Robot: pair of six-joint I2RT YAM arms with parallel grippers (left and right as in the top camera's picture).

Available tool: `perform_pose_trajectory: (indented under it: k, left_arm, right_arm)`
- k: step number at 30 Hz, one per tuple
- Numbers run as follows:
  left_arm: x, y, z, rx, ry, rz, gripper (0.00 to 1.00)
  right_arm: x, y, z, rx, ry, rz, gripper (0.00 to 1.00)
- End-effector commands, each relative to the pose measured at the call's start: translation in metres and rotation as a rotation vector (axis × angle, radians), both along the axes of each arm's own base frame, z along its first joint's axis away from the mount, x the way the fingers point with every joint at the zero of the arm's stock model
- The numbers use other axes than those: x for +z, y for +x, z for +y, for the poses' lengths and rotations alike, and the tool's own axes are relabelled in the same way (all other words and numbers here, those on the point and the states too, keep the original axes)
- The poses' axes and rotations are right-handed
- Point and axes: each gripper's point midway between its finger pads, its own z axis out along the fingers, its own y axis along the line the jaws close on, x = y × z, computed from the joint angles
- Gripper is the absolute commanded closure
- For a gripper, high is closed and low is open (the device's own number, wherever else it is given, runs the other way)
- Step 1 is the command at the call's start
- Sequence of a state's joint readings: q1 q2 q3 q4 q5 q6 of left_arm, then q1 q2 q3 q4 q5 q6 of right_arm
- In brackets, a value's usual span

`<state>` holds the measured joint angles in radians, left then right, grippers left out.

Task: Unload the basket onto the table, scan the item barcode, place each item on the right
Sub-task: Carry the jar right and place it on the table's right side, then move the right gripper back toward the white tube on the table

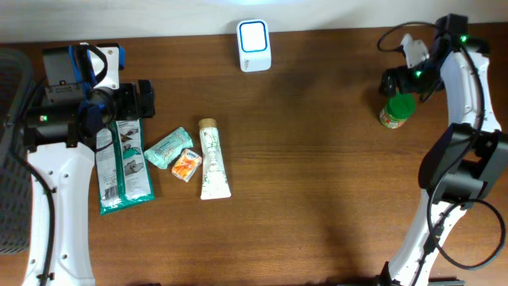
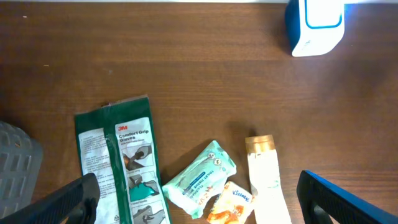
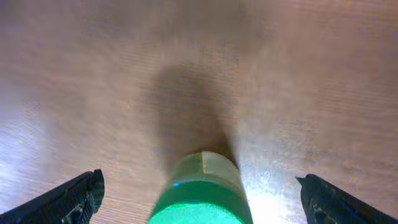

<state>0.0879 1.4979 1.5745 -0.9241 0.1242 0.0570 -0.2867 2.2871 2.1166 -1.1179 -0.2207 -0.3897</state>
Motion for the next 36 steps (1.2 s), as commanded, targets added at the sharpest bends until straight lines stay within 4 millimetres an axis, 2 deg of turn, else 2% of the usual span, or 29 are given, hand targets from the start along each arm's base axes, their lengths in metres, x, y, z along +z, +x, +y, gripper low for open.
perform_pose_trajectory:
  k: [1, 3, 6, 12, 14, 16, 17, 20, 22, 28, 31, 36]
  left_arm:
    - [0.005, 0.002, -0.002, -0.014, -0.001, -0.015, 0.01]
    - [0.005, 0.002, -0.002, -0.014, -0.001, -0.015, 0.01]
    - [0.005, 0.002, -0.002, -0.014, -0.001, -0.015, 0.01]
    - [0.005, 0.002, -0.002, -0.014, -0.001, -0.015, 0.01]
    - [0.005, 0.002, -0.002, -0.014, -0.001, -0.015, 0.01]
    - [0.005, 0.002, -0.002, -0.014, -0.001, -0.015, 0.01]
    - [0.005, 0.002, -0.002, -0.014, -0.001, -0.015, 0.01]
    - [0.005, 0.002, -0.002, -0.014, -0.001, -0.015, 0.01]
    - [0.005, 0.002, -0.002, -0.014, -0.001, -0.015, 0.01]
    - [0.005, 0.002, -0.002, -0.014, -0.001, -0.015, 0.01]
    - [0.005, 0.002, -0.002, -0.014, -0.001, -0.015, 0.01]
    - [0.005, 0.002, -0.002, -0.014, -0.001, -0.015, 0.01]
  right_arm:
    - [0.094, 0.015, 0.038, -0.083, 0.147, -0.156, 0.02]
    - [0.118, 0.015, 0.073, -0.093, 0.256, -0.159, 0.02]
    - [0.137, 0.01, 0.147, -0.055, 0.455, -0.106, 0.02]
    - [0.139, -0.001, 0.238, 0.133, 0.527, -0.071, 0.02]
    - [0.132, -0.009, 0.273, 0.199, 0.512, -0.052, 0.02]
    - [0.116, -0.017, 0.303, 0.228, 0.445, -0.025, 0.08]
    - [0.105, -0.02, 0.315, 0.223, 0.407, -0.004, 0.12]
    - [0.08, -0.033, 0.355, 0.238, 0.349, 0.051, 0.16]
    - [0.052, -0.047, 0.392, 0.273, 0.304, 0.098, 0.17]
    - [0.017, -0.073, 0.434, 0.316, 0.266, 0.176, 0.21]
    - [0.003, -0.083, 0.447, 0.34, 0.256, 0.201, 0.21]
    - [-0.032, -0.092, 0.461, 0.333, 0.243, 0.267, 0.22]
